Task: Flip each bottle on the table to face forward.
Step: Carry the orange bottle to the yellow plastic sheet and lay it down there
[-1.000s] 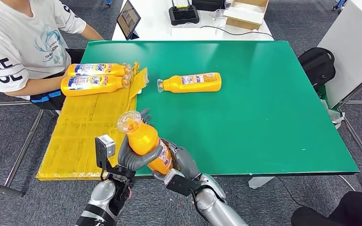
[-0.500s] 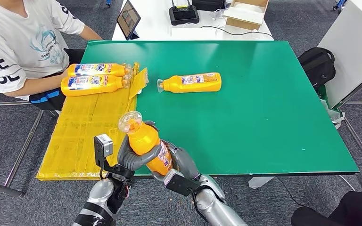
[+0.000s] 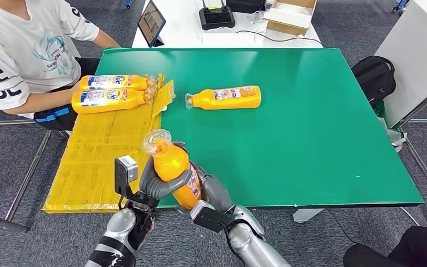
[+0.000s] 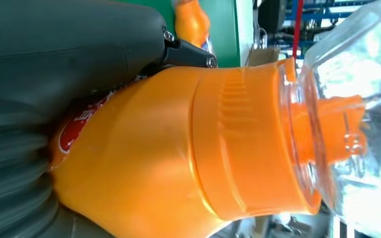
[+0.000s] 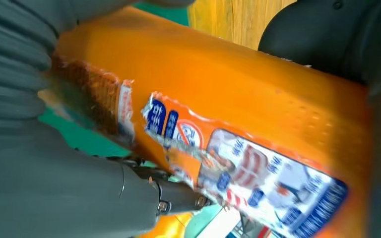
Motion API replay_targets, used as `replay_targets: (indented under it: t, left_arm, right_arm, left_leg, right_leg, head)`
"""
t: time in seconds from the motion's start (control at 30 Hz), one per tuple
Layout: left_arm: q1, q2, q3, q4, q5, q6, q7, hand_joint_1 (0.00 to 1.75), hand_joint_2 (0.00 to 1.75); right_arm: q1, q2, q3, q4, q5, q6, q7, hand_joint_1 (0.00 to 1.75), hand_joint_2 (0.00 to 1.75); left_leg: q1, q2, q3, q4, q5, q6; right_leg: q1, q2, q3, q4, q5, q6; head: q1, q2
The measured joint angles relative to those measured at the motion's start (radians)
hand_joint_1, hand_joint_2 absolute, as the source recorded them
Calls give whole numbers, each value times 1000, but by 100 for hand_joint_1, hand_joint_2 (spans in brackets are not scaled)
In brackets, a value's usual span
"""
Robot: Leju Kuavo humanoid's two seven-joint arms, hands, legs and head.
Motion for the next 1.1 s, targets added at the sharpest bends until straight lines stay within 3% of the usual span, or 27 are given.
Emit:
replay_targets:
  t: [0.17, 0.43, 0.57, 0.67, 0.77, 0.87, 0.93, 1.0, 1.1]
  left_arm:
    - [-50, 2, 42, 5, -62, 192, -23, 175, 175]
    - [-202, 28, 190, 103, -52, 284, -43, 175, 175]
    - [-231, 37, 226, 132, -58, 305, -48, 175, 175]
    - [-243, 41, 247, 149, -100, 394, -69, 175, 175]
    - [-264, 57, 257, 175, -287, 605, -94, 175, 175]
    - [-286, 76, 286, 214, -725, 789, -50, 175, 175]
    - [-295, 81, 329, 234, -1057, 822, -24, 175, 175]
    - [-298, 84, 364, 250, -1263, 829, -15, 175, 175]
    - [-300, 84, 392, 262, -1265, 833, 3, 175, 175]
  right_arm:
    - [11, 1, 8, -88, -39, 12, 10, 0, 0]
    - [18, 1, 12, -177, -106, 0, 9, 0, 0]
    - [18, 2, 12, -190, -112, -8, 8, 0, 0]
    - [20, 2, 10, -202, -126, -40, -2, 0, 0]
    - [29, 3, 5, -225, -135, -91, -22, 0, 0]
    - [37, 9, 3, -264, -132, -148, -45, 0, 0]
    - [40, 12, 3, -286, -129, -167, -50, 0, 0]
    - [42, 15, 3, -301, -128, -173, -50, 0, 0]
    - [45, 17, 3, -312, -128, -179, -52, 0, 0]
  left_leg:
    - [0, 1, 0, 0, 0, 0]
    - [0, 1, 0, 0, 1, 0]
    - [0, 0, 0, 0, 1, 0]
    - [0, 0, 0, 0, 1, 0]
    - [0, 0, 0, 0, 1, 0]
    - [1, 0, 0, 0, 1, 0]
    - [1, 0, 0, 0, 1, 0]
    - [0, 1, 0, 0, 1, 0]
    - [0, 1, 0, 0, 1, 0]
  right_leg:
    - [0, 0, 0, 0, 0, 0]
    - [0, 0, 0, 1, 1, 0]
    - [0, 0, 0, 1, 1, 0]
    - [0, 0, 0, 1, 1, 0]
    - [0, 0, 0, 1, 1, 0]
    - [0, 0, 0, 1, 0, 0]
    - [0, 0, 0, 1, 0, 0]
    - [0, 0, 0, 1, 0, 0]
    - [0, 0, 0, 1, 1, 0]
  head:
    - [0, 0]
    - [0, 0]
    - [0, 0]
    - [0, 0]
    - [0, 0]
    - [0, 0]
    - [0, 0]
    - [0, 0]
    - [0, 0]
